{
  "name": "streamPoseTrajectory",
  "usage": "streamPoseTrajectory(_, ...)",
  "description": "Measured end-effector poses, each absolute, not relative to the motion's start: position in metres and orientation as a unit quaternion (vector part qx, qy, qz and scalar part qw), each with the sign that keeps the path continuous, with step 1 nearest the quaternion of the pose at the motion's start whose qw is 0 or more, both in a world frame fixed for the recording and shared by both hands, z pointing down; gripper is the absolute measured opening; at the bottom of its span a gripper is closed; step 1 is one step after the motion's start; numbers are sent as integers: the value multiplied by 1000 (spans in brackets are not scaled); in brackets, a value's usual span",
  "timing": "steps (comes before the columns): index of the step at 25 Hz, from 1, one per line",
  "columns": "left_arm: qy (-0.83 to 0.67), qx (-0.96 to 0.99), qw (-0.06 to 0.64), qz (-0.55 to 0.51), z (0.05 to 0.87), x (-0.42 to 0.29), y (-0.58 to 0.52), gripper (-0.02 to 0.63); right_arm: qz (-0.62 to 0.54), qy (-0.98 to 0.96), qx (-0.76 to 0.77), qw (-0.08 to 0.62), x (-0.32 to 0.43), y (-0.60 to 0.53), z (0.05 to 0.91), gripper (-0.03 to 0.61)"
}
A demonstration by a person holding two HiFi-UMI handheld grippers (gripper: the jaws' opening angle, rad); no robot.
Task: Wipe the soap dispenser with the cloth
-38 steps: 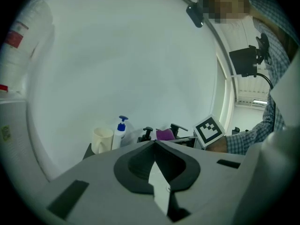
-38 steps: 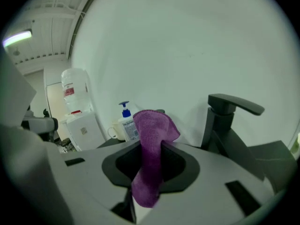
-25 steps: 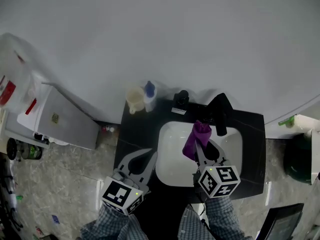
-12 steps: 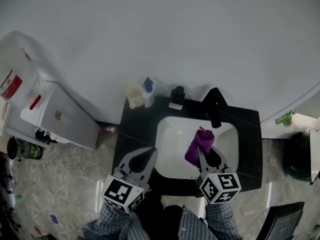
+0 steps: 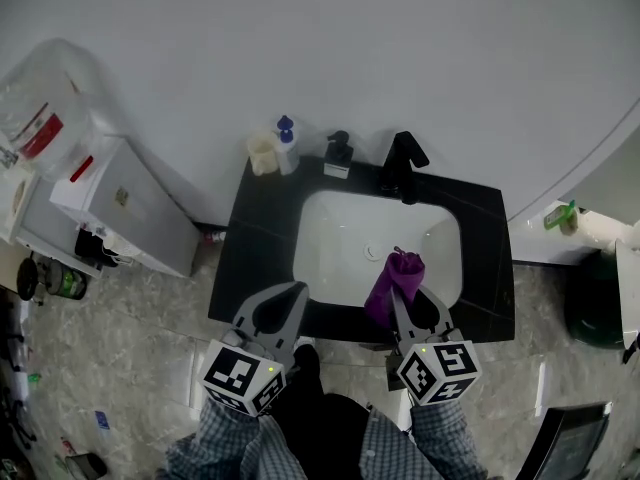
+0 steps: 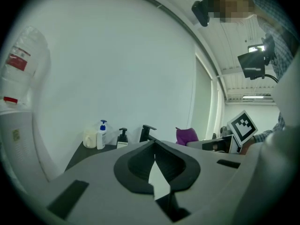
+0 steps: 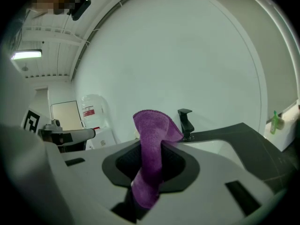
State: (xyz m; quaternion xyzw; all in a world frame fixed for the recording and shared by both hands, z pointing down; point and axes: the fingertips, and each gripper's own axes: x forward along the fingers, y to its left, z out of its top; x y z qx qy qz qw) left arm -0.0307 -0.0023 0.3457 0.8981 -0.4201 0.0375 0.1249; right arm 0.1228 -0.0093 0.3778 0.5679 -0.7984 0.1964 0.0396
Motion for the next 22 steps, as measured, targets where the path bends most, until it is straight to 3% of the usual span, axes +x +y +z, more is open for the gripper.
streamPoseTrajectory(11,-438,890,122,41,344,-16,123,11,201,-820,536,32,129,111,375,91)
streamPoseTrajectory(22,-426,896,113,47,328,-29,146,11,193,-824,532,15,108,140,358,91)
